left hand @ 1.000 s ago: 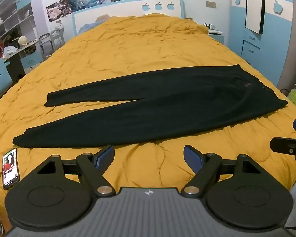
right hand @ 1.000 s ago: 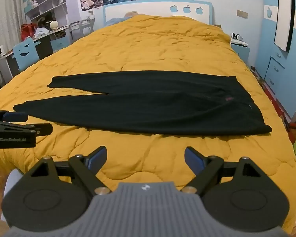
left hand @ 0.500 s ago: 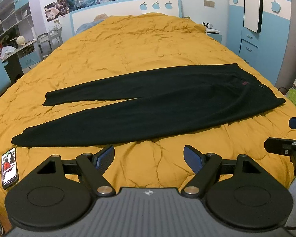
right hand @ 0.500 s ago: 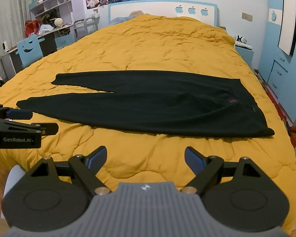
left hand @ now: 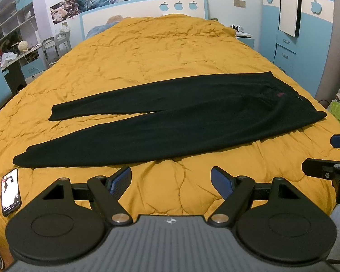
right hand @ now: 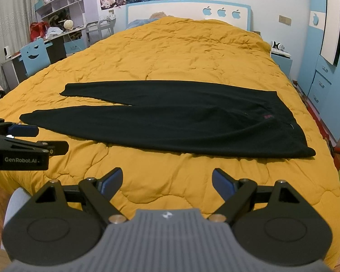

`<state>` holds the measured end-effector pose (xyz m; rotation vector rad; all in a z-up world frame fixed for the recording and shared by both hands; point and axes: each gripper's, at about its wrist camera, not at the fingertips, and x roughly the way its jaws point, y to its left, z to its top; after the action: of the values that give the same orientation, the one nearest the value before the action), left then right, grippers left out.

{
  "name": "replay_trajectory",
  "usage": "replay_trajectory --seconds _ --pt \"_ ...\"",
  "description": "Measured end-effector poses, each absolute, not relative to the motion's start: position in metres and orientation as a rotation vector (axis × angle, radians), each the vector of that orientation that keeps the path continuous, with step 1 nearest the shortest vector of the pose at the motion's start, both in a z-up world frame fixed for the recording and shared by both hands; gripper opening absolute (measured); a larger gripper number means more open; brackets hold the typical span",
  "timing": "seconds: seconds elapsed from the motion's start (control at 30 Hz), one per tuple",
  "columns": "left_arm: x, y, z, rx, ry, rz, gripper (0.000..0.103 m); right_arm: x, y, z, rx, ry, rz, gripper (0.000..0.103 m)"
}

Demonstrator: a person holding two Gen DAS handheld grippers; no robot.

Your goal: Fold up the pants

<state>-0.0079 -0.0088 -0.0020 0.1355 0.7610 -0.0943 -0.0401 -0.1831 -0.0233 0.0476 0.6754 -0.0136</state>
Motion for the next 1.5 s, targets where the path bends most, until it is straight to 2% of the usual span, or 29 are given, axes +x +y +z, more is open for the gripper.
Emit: replay_trajectory --seconds 1.5 --pt "-0.0120 -0.0111 -0.0011 0.142 0.759 -0.095 0.093 -0.0442 -0.1848 -0.0247 0.056 0.669 -0.021 0.082"
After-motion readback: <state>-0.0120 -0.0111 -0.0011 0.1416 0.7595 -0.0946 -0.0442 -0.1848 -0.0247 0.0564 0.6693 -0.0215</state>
